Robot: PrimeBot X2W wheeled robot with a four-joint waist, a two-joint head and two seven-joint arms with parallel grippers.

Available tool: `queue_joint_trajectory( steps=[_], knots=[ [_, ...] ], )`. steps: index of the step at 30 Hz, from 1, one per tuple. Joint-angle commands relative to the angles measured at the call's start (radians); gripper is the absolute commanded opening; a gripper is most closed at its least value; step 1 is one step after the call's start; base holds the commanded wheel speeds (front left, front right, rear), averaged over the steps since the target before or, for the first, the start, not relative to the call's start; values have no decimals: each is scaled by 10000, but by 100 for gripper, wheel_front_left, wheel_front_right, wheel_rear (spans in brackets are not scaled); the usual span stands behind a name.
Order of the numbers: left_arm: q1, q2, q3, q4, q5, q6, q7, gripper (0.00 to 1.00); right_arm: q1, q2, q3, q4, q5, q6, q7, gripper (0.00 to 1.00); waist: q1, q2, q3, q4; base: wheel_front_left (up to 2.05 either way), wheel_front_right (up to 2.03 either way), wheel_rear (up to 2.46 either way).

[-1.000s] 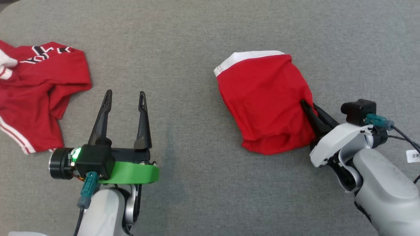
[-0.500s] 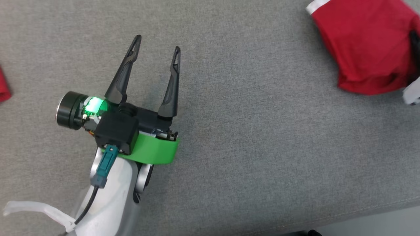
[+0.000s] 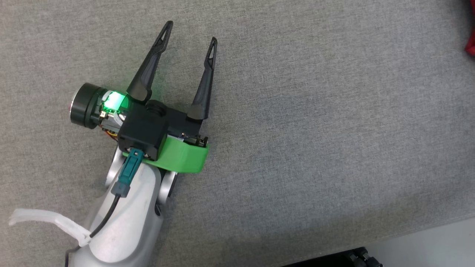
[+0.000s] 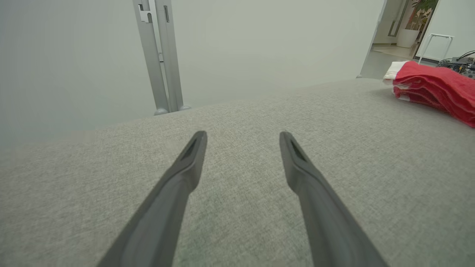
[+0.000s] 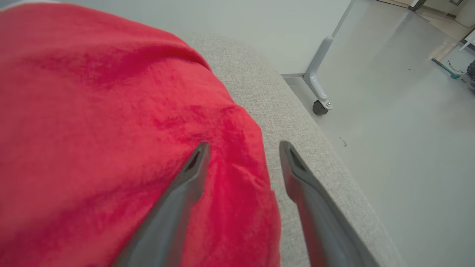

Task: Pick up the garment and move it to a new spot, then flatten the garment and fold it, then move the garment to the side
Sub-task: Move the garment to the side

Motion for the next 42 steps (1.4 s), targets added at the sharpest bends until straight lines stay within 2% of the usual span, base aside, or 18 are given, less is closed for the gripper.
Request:
queue_joint_trajectory(
  steps=[1, 6, 13, 18, 23, 29, 35, 42],
  knots=[
    [84, 50, 37, 119, -83, 46, -73, 100, 359, 151, -316, -164, -126, -12, -41, 100, -1, -1, -312, -121, 0, 0, 0],
    [599, 105, 282, 479, -343, 280, -202, 100, 1635, 924, -1678, -1514, -928, -12, -38, 100, -1, -1, -1121, -334, 0, 0, 0],
    [1851, 243, 927, 787, -898, 766, -318, 100, 3914, 2503, -2917, -4018, -2008, -11, -39, 100, -1, -1, -2489, -521, 0, 0, 0],
    [2592, 273, 1141, 759, -1087, 1024, -369, 100, 5496, 3546, -3032, -5622, -2541, -12, -40, 100, -1, -1, -3242, -385, 0, 0, 0],
    [3146, 300, 1273, 779, -1315, 1169, -391, 100, 6721, 4468, -2406, -7100, -2925, -11, -39, 100, -1, -1, -3842, -34, 0, 0, 0],
    [3632, 299, 1483, 834, -1554, 1376, -393, 100, 7269, 4871, -1679, -8020, -3175, -11, 79, 100, -1, -1, -4317, 420, 0, 0, 0],
    [4160, 316, 1690, 957, -1752, 1516, -418, 100, 7699, 5078, -1464, -8540, -3412, -11, 439, 100, -1, -1, -4909, 998, 0, 0, 0],
    [4761, 506, 1797, 1079, -1880, 1499, -448, 100, 8152, 5188, -1275, -8788, -3592, -11, 865, 100, -1, -1, -5481, 1154, 0, 0, 0]
  ],
)
